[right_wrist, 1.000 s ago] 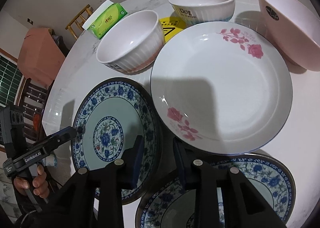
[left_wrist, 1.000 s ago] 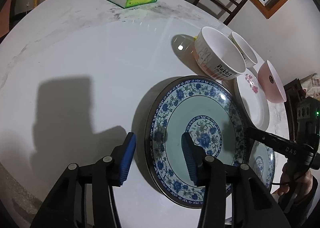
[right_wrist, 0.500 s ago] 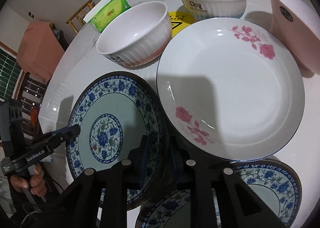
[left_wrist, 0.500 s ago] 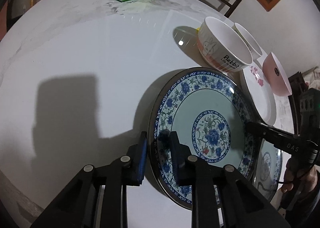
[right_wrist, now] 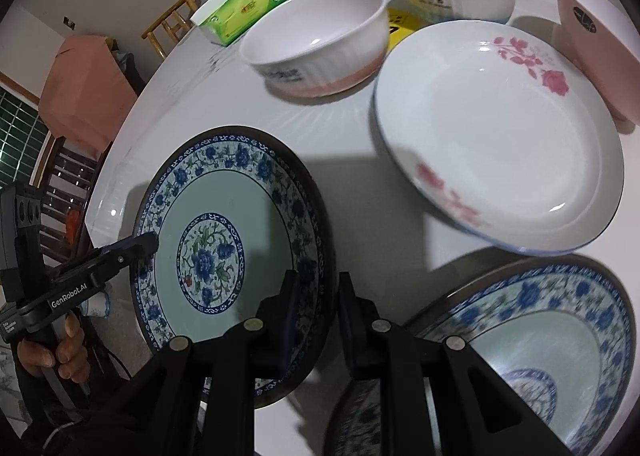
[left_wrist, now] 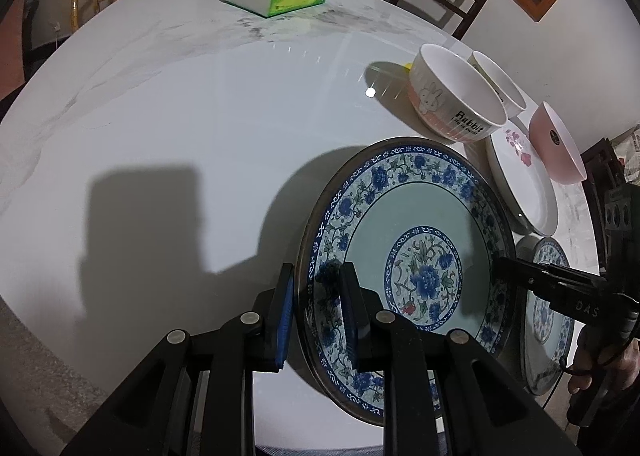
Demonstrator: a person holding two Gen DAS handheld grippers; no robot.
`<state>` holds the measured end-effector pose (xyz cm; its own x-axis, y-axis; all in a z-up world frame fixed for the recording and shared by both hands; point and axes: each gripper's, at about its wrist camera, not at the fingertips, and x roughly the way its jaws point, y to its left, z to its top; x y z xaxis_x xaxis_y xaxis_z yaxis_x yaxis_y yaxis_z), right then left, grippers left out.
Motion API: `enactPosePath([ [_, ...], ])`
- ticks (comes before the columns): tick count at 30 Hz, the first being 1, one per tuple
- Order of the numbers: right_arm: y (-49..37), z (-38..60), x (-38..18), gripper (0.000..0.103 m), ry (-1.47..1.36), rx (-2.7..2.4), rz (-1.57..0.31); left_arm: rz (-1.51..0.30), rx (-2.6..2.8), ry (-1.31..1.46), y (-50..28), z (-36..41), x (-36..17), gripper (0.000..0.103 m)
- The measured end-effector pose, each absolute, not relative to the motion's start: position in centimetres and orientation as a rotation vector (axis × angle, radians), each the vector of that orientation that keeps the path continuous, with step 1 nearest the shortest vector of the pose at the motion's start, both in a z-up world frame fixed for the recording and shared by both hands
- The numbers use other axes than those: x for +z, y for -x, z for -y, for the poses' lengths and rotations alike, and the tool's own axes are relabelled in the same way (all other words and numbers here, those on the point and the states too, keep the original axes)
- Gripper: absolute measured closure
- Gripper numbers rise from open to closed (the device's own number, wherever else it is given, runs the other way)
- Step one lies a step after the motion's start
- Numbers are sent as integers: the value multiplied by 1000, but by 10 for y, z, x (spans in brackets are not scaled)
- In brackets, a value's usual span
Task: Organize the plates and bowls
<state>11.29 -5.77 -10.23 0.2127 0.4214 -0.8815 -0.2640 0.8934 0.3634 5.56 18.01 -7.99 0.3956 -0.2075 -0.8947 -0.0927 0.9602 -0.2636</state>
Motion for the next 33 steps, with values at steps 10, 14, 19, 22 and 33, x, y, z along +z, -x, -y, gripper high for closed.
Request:
enactPosePath([
  [10,-96,53,-106,84,-146,498,-1284,-1167,-41,283,-43,-194,-85,84],
  [14,-91,45,-107,84,-136,491,-1282,-1169,-39,291,-42,-197,-88,84],
  [19,-91,41,-107,83,-125,488,-1271,-1166,-35,298,-41,-196,-90,83],
  [22,-88,33,-108,81,-103,486,-1258,-1162,-28,290,-41,-195,-90,82],
  [33,-73,33,-82,81,36,429,-1090,-1090,110,212,-34,-195,-74,60],
])
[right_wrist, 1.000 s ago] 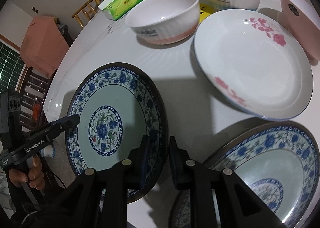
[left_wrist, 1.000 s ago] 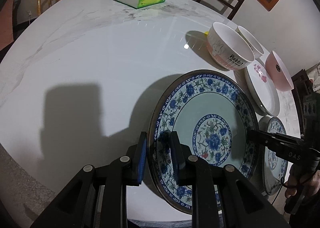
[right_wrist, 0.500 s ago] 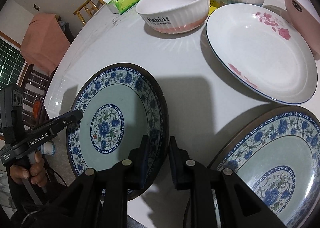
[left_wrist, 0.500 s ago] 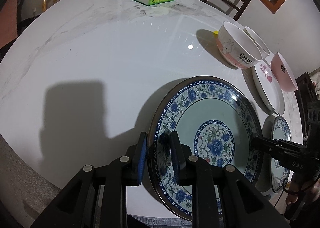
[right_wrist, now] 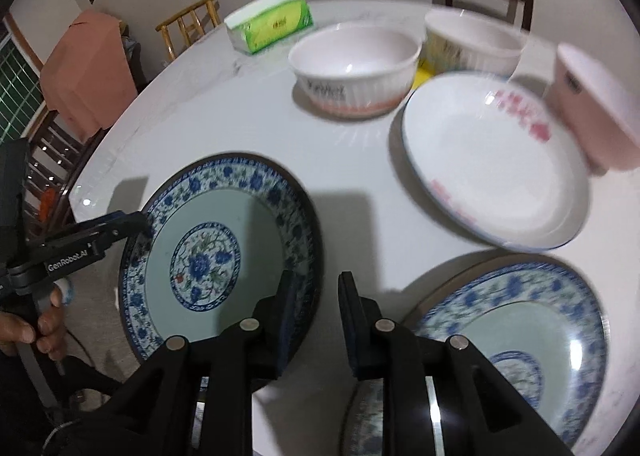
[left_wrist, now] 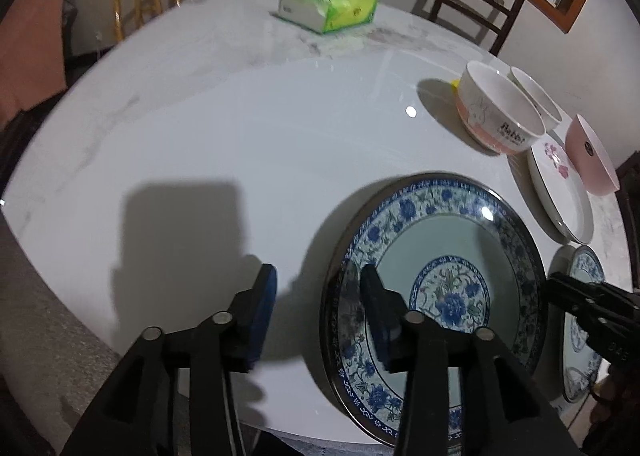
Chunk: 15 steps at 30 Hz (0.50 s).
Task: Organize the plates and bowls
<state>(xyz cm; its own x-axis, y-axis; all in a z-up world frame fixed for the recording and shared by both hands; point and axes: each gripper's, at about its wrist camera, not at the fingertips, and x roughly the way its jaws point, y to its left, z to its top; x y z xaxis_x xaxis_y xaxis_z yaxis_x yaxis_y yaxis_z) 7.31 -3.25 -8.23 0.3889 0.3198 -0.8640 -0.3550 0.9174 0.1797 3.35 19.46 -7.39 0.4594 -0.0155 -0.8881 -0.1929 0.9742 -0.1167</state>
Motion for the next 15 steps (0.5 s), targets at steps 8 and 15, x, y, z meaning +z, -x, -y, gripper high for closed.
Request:
enactPosePath([
  [8,-55,56,-59,81,75,348,-977,-986,122,122,-20,-152,-43,53],
  [15,-36,82,-44,81,99,254,-908,-915,14,73,-9,-93,-18,45],
])
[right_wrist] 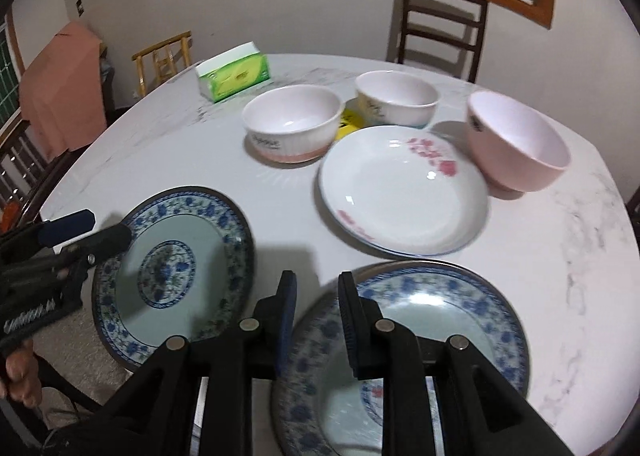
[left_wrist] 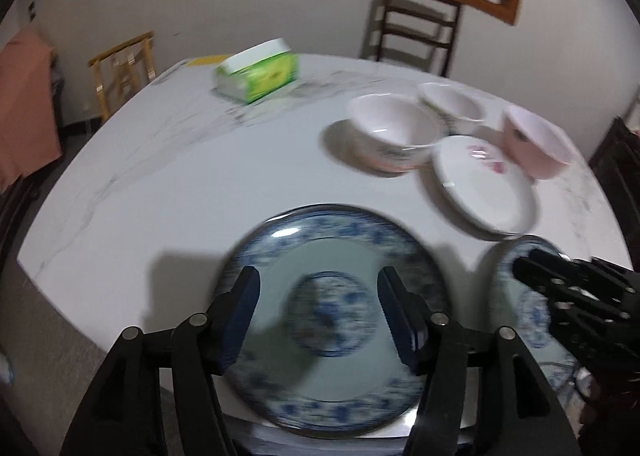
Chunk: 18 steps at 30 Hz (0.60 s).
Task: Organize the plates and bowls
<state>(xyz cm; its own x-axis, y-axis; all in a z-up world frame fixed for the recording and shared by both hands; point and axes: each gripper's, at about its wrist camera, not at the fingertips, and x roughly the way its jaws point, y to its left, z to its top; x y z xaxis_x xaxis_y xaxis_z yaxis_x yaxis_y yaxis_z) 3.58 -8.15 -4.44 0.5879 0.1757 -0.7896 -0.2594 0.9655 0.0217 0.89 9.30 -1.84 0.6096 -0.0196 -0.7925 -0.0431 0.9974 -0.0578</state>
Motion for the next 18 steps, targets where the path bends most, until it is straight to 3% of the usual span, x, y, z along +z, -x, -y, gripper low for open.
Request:
enactPosePath([
  [18,1,150,-21,81,54,113,-839,-887,-202,3,10,6,-10,44],
])
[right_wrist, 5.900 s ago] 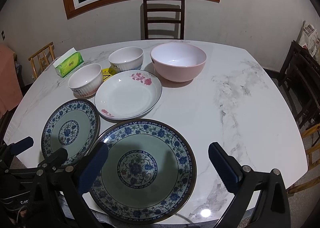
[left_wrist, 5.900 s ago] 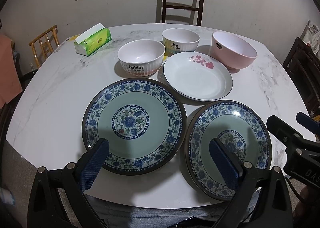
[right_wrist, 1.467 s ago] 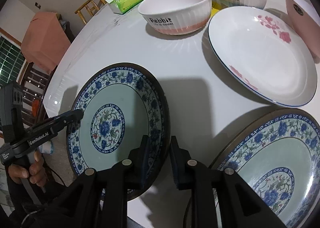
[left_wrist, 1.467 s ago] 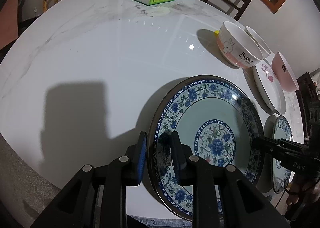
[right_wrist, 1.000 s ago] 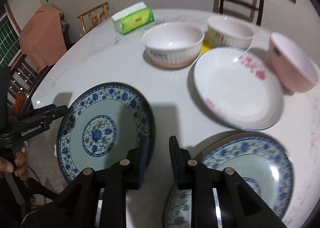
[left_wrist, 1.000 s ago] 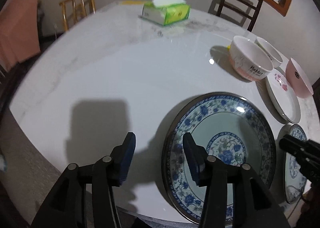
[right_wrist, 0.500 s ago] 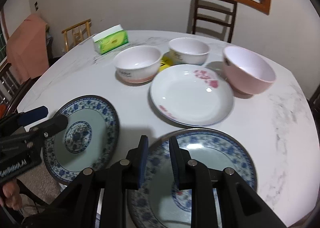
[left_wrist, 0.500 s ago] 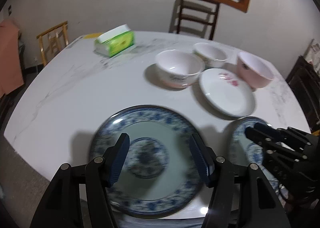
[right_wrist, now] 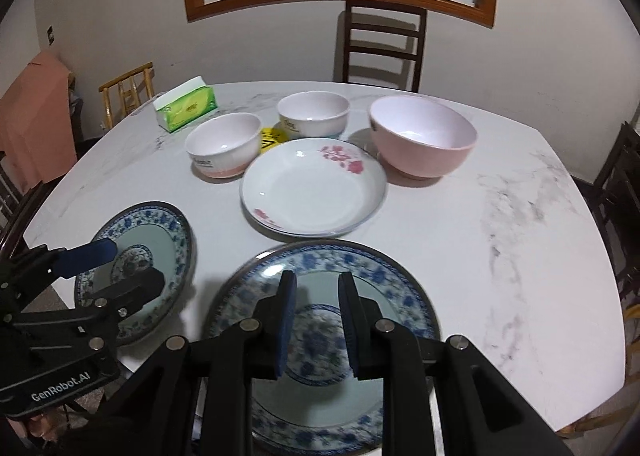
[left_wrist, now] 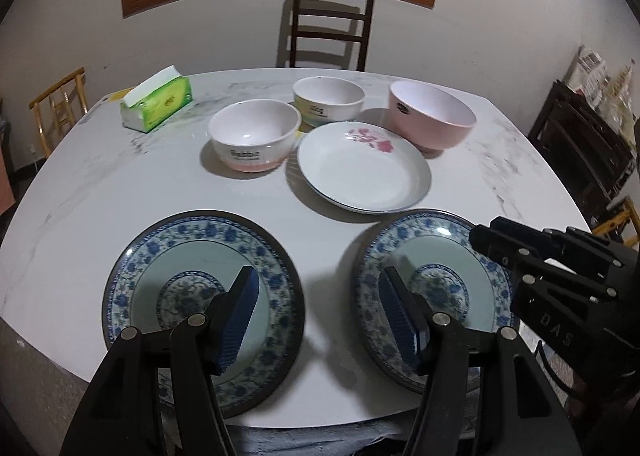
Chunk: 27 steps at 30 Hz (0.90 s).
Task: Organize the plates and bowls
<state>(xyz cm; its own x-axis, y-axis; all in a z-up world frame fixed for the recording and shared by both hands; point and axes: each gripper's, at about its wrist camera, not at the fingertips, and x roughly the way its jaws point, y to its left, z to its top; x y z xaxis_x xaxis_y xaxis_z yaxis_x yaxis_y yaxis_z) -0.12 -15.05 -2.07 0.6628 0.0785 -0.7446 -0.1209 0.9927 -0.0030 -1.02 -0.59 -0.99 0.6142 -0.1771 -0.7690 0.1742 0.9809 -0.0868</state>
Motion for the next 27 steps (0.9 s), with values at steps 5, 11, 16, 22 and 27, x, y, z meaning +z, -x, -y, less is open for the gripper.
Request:
enactPosePath([
  [5,9,169,-25,81,28,96,-841,-898,-210,-12,13,15,-13,44],
  [11,16,183,-27,81,47,82,-832,-904,-213,-24,16,20,-20,44],
  [16,21,195,-29,81,52,63,-825,-908,-230,-28,19,23,-26,44],
  [22,25,206,-40,81,51,54,-852,-933,-237,-3,16,23,-35,44],
  [27,27,214,-47,81,55,48,-862,-947,-230,6,15,23,-43,44],
])
